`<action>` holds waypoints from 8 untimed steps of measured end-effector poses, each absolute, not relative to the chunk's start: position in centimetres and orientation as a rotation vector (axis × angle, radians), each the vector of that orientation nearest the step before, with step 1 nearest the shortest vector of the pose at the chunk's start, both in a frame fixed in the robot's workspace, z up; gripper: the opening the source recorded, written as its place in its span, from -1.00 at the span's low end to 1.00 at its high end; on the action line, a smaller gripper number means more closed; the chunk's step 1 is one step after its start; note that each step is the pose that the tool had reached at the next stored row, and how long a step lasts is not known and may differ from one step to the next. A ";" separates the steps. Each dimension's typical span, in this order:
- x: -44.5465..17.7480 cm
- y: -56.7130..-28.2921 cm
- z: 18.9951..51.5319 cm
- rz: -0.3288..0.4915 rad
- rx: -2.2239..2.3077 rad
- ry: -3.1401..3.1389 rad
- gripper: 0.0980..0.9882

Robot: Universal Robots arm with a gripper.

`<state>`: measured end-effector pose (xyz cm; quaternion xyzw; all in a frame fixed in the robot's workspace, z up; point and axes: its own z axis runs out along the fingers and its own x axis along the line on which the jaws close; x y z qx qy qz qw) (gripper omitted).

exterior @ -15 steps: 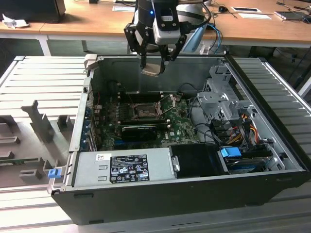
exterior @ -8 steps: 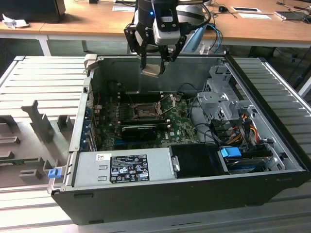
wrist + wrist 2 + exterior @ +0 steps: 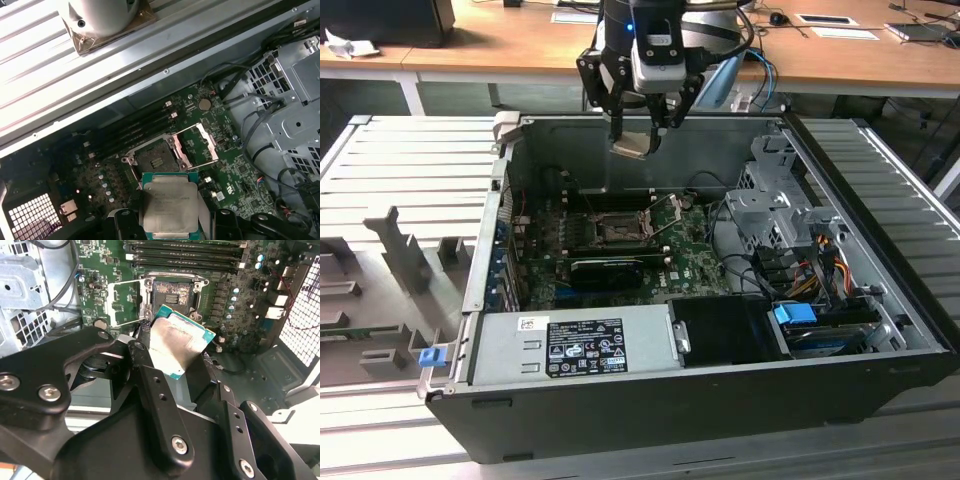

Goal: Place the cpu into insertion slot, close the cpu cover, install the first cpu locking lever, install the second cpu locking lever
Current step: 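Place the cpu into insertion slot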

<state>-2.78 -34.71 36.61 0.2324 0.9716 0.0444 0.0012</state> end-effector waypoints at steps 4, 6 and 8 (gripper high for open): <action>-2.8 -34.7 36.6 0.139 0.764 3.041 -0.04; -2.8 -34.7 36.6 0.139 0.783 3.035 -0.04; -2.8 -34.7 36.6 0.139 0.797 3.031 -0.04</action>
